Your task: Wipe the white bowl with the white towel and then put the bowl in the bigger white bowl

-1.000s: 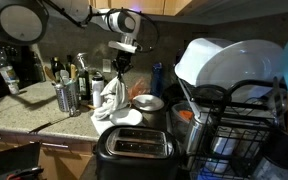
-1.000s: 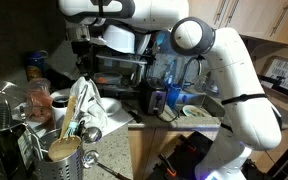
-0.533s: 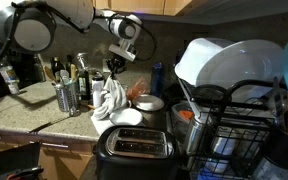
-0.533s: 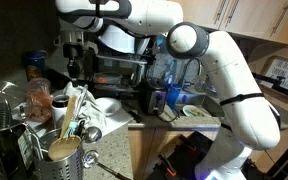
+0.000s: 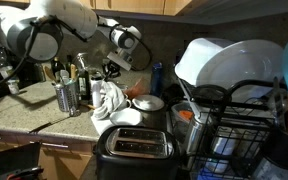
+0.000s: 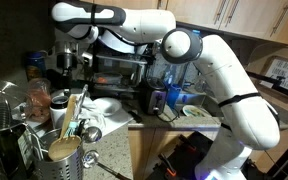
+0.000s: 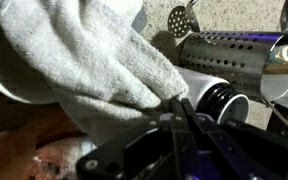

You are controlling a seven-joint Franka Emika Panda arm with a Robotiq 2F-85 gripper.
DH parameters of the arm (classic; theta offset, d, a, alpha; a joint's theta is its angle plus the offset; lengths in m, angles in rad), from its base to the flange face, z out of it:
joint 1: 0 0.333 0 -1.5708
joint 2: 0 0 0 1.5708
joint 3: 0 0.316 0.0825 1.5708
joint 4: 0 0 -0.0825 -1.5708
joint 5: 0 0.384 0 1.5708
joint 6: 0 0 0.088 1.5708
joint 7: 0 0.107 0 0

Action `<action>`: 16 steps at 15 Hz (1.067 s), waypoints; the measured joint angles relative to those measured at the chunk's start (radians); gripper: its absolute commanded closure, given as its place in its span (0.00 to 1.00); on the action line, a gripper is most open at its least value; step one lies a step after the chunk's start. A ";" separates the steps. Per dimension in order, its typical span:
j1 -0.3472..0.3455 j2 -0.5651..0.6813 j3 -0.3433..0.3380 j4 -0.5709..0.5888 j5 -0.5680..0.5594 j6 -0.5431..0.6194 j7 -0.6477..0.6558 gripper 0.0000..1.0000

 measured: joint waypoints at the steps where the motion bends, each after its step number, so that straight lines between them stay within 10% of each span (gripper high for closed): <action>1: 0.001 0.013 0.005 0.000 0.000 0.001 0.000 0.72; 2: 0.002 0.026 0.007 0.000 0.000 0.001 0.000 0.95; 6: 0.002 0.039 0.007 0.001 0.000 0.001 0.000 0.72; 16: 0.002 0.039 0.007 0.003 0.000 0.001 0.000 0.72</action>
